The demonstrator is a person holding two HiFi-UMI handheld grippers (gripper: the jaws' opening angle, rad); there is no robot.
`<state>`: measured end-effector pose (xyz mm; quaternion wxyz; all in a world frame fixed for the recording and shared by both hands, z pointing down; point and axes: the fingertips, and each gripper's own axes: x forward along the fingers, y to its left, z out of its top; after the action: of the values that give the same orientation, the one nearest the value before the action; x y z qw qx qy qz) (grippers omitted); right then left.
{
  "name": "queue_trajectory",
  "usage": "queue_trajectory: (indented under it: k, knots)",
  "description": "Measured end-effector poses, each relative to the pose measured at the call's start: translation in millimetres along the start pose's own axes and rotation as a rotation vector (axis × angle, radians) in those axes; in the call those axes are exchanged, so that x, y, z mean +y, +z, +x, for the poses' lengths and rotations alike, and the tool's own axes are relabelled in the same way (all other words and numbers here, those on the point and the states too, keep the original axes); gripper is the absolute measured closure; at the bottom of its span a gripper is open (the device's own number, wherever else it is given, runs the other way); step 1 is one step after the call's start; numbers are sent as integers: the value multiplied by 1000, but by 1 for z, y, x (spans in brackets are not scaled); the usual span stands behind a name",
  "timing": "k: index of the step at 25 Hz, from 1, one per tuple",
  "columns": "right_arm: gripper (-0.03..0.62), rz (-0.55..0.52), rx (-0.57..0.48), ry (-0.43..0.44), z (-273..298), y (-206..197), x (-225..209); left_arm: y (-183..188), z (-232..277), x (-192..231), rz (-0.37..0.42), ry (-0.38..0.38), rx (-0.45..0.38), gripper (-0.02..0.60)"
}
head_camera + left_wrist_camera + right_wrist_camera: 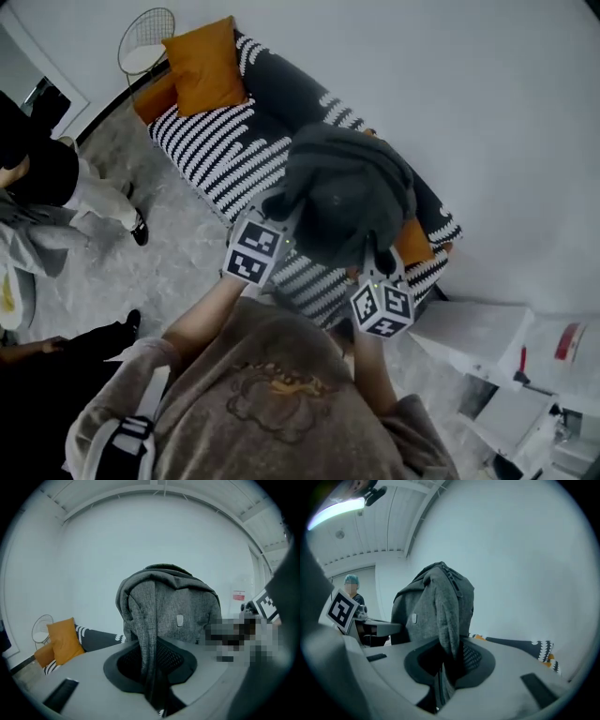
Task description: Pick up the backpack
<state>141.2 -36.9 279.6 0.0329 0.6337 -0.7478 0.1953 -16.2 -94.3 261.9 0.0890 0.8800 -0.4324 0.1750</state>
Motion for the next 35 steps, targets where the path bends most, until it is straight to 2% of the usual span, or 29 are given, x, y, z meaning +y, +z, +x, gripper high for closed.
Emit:
queue_trajectory:
  k: [5, 14, 25, 35]
  knots:
    - [549, -31, -3, 57, -9, 10, 5, 8, -22, -7, -13, 58, -11, 517]
    - [549, -27, 20, 107, -55, -13, 43, -17, -89, -20, -32, 98, 11, 517]
    - [549, -33, 11, 93, -136, -44, 107, -47, -187, -35, -31, 82, -19, 518]
    - [548, -34, 17, 95, -182, -61, 136, -67, -242, -51, -34, 63, -25, 518]
